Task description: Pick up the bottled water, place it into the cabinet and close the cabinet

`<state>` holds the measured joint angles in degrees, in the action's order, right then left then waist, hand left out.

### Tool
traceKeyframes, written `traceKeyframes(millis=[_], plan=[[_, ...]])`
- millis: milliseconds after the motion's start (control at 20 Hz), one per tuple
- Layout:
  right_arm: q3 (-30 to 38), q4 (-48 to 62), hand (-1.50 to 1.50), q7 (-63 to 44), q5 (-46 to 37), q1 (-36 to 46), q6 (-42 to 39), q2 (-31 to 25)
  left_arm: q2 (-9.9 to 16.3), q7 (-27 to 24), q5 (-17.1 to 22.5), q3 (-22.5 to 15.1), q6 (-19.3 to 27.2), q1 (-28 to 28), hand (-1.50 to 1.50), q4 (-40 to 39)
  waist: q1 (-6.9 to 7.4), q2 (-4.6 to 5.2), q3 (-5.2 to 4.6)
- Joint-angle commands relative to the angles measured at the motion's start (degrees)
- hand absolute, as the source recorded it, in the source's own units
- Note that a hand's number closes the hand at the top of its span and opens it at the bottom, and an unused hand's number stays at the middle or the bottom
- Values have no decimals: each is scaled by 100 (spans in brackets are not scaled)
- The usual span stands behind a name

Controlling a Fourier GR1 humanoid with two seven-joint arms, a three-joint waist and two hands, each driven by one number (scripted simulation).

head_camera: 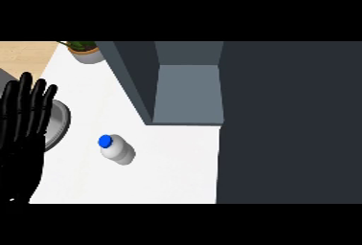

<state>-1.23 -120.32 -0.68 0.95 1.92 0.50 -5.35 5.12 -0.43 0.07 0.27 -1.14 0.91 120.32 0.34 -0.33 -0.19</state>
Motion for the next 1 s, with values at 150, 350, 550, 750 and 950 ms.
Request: traceKeyframes(millis=[150,350,550,750,950], plan=[[-9,-703,-150,160,-50,-1049,-49,117,364,298,668,641,-349,411,-150,-223,-77,26,21],[-581,-886,-150,-677,834,-1046,-820,-107,-145,886,1289,380,-250,24,-150,-405,-64,9,19],[-961,-1746,-150,-662,815,-2060,-1000,-151,10,1321,1626,599,-249,-39,-150,-148,-80,8,20],[-1386,-2629,-150,-531,676,-3257,-1102,-98,53,1551,1462,561,-166,-532,-150,592,-86,1,21],[-1176,-2570,-150,-165,766,-3519,-1317,-233,277,1730,1361,782,-225,-545,-150,443,-89,14,22]])
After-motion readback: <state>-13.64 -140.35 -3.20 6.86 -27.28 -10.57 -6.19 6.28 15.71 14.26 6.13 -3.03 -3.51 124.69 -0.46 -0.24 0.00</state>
